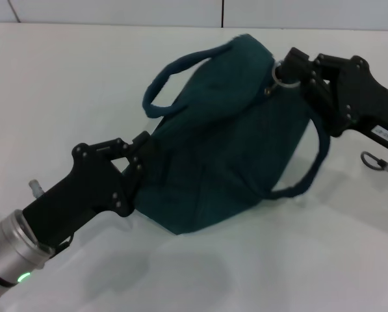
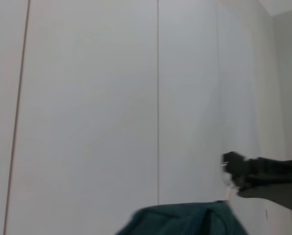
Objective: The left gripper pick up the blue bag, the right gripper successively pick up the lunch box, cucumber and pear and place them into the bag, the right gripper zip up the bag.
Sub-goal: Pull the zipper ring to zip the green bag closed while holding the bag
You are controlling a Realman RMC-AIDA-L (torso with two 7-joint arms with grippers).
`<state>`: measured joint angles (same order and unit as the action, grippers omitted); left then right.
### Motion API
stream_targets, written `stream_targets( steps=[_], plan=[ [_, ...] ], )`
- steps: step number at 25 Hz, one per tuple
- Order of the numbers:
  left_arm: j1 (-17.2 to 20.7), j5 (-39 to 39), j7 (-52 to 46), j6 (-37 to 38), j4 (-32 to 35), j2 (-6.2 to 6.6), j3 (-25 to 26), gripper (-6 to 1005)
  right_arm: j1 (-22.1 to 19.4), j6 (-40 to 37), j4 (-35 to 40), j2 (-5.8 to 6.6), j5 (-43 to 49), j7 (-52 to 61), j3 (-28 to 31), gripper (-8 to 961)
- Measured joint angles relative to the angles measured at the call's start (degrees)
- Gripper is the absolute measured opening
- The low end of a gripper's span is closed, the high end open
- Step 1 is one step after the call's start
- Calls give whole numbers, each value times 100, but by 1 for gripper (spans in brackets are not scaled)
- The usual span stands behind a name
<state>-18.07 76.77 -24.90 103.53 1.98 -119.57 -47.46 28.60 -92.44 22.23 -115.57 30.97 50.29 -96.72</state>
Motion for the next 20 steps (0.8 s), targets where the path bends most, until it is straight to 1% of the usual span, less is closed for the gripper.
stream_targets(
  steps=[5, 7, 11, 14, 20],
  plan=[
    [-50, -99, -27, -38, 92, 9, 7, 47, -124, -413, 8, 3, 105, 5, -24, 16],
    [-88, -100, -56, -89, 136, 11, 6, 46, -158, -447, 13, 3, 145, 2, -24, 16],
    [-245, -75, -167, -260, 144, 12, -26, 52, -168, -152, -31, 0, 151, -28, 15, 16],
    [-289, -57, -189, -351, 145, 12, -51, 62, -175, 146, -133, -9, 102, -32, 69, 16],
    [-265, 26, -191, -426, 145, 17, -59, 80, -253, 267, -307, -33, 87, -169, 531, 16]
  ],
)
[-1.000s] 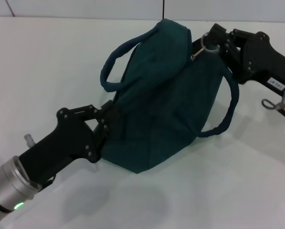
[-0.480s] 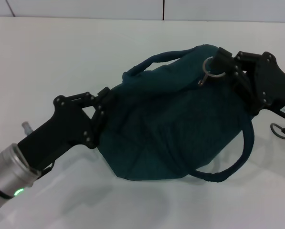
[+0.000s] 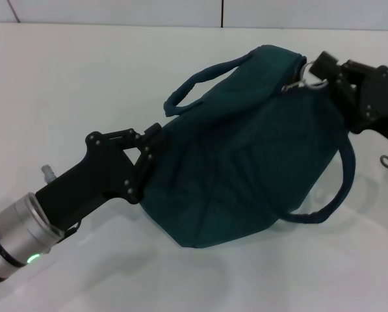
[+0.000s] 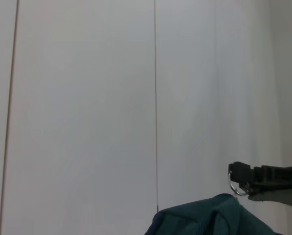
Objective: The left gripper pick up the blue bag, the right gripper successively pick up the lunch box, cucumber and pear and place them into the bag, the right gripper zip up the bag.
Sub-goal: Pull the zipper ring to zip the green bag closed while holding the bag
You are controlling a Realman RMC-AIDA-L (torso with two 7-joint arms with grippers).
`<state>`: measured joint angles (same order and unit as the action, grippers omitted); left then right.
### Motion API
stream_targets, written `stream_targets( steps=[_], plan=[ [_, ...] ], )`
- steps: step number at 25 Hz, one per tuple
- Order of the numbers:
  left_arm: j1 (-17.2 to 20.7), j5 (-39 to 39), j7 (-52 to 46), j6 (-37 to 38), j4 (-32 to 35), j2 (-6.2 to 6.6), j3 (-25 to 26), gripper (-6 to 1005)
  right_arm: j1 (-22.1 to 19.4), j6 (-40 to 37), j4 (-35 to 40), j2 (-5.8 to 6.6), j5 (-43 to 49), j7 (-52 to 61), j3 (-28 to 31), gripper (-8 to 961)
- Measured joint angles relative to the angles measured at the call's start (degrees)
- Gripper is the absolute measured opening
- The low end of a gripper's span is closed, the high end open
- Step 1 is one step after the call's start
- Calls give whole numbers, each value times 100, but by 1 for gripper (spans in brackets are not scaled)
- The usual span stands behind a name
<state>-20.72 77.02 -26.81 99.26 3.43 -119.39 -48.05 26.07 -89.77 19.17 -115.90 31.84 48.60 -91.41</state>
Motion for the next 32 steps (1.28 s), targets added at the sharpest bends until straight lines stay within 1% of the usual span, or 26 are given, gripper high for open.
stream_targets(
  steps=[3, 8, 14, 16, 18, 24, 27, 32],
  plan=[
    [32, 1, 0, -2, 0, 2, -7, 90, -27, -23, -44, 0, -23, -9, 102, 16],
    [58, 2, 0, -1, 0, 4, -6, 105, -64, -10, -62, 9, -60, -9, 100, 16],
    [-18, 0, -363, 78, -1, -8, -2, 124, -34, -45, -60, -2, -24, 20, -121, 15],
    [-149, 17, -841, 116, -1, 2, -2, 130, -20, -50, -35, -3, -23, 31, -224, 15],
    [-250, 67, -1024, 123, 0, 4, -4, 136, -19, -51, -13, -7, -21, 34, -281, 15],
    [-518, 400, -1223, 127, -1, -20, -52, 155, -7, -140, 8, -12, -15, 37, -309, 15],
    [-556, 449, -1236, 129, -1, -27, -82, 402, -13, -202, 8, -11, -13, 38, -311, 15],
    [-565, 433, -1240, 129, 0, -30, -67, 642, -30, -281, -6, -11, -13, 40, -315, 15]
  ],
)
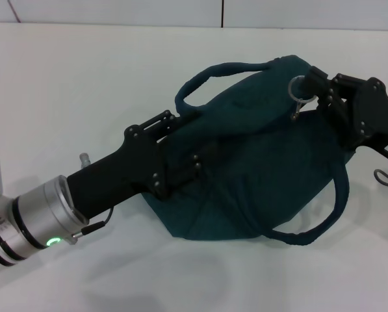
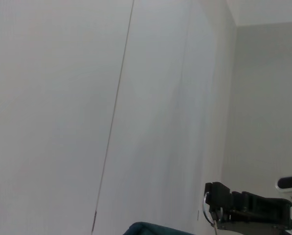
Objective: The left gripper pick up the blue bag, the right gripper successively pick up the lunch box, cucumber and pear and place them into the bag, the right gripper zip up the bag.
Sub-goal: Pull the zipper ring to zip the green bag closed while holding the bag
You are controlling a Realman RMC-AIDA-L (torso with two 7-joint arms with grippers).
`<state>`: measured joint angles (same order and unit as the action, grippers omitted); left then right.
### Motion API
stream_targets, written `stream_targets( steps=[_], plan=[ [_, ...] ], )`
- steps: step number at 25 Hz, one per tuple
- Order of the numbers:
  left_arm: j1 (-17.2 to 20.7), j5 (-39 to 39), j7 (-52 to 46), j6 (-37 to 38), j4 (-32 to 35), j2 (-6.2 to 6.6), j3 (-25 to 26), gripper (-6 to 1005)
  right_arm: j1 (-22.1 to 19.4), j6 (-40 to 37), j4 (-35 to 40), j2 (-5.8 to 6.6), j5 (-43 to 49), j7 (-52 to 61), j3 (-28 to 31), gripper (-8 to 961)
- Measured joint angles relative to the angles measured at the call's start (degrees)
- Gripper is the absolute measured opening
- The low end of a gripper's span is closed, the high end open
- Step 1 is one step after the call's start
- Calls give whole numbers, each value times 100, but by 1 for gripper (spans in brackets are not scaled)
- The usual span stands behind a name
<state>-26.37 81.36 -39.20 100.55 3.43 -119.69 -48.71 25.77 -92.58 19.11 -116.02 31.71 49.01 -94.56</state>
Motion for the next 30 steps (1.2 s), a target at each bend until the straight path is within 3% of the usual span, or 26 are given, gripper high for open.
stream_targets(
  steps=[6, 11, 18, 22, 24, 30],
  plan=[
    [-4, -52, 46, -50, 0, -2, 25, 619, -22, -97, -39, 0, -2, 2, -1, 15],
    [-7, -94, 45, -116, 4, -2, 34, 410, -28, -136, -48, 5, -10, 4, -1, 15],
    [-9, -109, 40, -187, 9, 1, 38, 285, -47, -187, -57, 9, -13, 6, -1, 15],
    [-1, -107, -59, -138, 105, 18, 24, 213, -80, -674, -31, 31, -5, 12, 20, 15],
    [33, -85, -232, -70, 276, 16, 7, 67, -75, -1052, 98, 60, -18, 13, 63, 15],
    [27, -62, -429, 125, 359, 38, -7, 65, 95, -836, 535, 122, -10, 283, 124, 15]
  ],
)
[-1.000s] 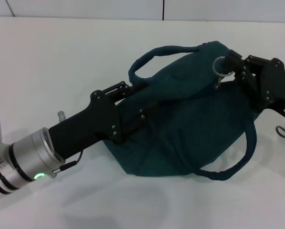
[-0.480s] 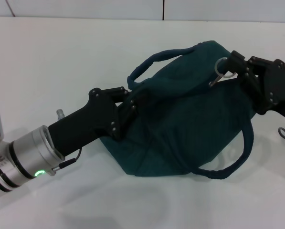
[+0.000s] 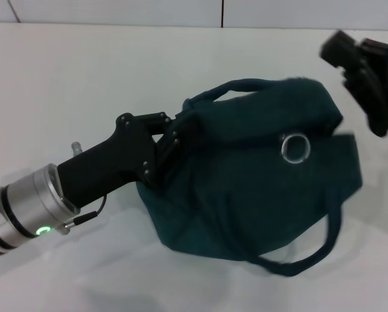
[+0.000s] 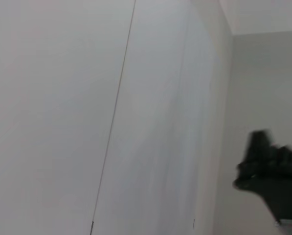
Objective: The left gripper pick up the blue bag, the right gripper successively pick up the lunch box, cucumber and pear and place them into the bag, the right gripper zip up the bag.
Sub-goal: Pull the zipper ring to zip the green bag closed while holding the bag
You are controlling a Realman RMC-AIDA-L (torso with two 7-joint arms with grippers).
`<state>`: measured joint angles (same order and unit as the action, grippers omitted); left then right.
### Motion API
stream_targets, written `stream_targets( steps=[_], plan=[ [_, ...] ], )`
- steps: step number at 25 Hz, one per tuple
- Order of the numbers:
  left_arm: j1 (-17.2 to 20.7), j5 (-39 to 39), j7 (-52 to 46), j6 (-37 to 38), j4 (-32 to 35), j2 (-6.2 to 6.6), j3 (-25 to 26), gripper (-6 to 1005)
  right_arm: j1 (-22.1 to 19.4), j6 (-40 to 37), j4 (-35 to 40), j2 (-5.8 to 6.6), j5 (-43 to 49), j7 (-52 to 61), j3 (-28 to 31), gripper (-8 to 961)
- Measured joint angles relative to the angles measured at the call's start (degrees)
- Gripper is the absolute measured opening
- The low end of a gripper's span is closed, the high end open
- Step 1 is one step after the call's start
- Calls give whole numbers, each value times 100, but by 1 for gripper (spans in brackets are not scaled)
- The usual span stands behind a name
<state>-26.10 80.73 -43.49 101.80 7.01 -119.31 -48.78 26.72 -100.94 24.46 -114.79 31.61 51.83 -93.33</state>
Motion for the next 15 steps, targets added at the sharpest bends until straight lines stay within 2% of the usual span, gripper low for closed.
stream_targets(
  steps=[4, 6, 15],
  plan=[
    [32, 14, -58, -231, 10, 2, 0, 63, 100, 997, -306, -88, -35, 0, -10, 11],
    [44, 36, -75, -311, 11, -7, 1, 63, 104, 1243, -355, -109, -12, -20, -34, 9],
    [98, 38, -69, -341, 11, -7, 30, 62, -16, 1024, -372, -93, 12, -22, -37, 11]
  ],
)
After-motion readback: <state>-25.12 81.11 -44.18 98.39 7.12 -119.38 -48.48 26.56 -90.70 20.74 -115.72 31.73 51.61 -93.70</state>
